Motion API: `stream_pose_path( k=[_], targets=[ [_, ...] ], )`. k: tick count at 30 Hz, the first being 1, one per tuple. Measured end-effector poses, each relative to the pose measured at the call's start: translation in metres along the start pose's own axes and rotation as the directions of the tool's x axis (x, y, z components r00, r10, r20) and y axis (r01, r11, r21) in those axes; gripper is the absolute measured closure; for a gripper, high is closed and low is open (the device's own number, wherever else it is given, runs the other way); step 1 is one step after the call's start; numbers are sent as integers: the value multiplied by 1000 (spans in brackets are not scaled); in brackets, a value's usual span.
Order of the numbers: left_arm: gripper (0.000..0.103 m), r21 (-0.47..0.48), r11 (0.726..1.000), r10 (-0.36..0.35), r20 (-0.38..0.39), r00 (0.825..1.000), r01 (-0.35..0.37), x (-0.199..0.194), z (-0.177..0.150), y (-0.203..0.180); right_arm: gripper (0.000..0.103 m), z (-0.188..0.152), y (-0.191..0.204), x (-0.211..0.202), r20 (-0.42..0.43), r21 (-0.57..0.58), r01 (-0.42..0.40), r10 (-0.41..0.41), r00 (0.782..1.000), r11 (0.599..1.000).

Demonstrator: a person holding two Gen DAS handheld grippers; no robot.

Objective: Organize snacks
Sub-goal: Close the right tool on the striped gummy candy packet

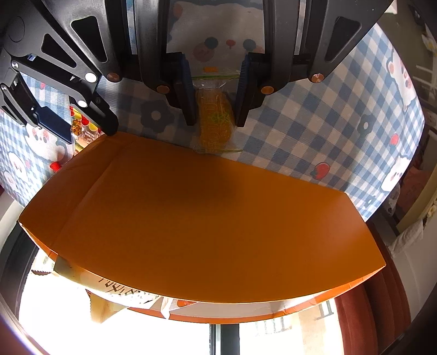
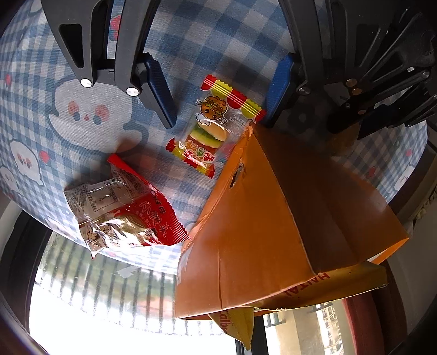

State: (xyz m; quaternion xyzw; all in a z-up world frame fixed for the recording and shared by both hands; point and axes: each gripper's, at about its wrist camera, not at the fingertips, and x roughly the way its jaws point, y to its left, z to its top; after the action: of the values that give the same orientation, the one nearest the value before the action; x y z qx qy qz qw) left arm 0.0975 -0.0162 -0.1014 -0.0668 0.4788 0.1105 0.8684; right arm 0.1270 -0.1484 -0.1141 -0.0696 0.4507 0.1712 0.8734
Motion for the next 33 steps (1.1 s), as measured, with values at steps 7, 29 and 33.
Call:
stream_pose_path(
  k=[7,29,33],
  targets=[
    [76,0,1000,-4,0,1000,4,-4,-2,-4,55,-2,-3,-7,1,34,-19,19,1000,999],
    [76,54,998,-24,74,997,20,-61,-32,-28,56,-23,-12,-67,63,61,7,-11,998,998],
    [76,54,998,-25,106,994,19,-79,-28,-35,56,-20,-9,-86,98,56,9,-15,995,998]
  ],
)
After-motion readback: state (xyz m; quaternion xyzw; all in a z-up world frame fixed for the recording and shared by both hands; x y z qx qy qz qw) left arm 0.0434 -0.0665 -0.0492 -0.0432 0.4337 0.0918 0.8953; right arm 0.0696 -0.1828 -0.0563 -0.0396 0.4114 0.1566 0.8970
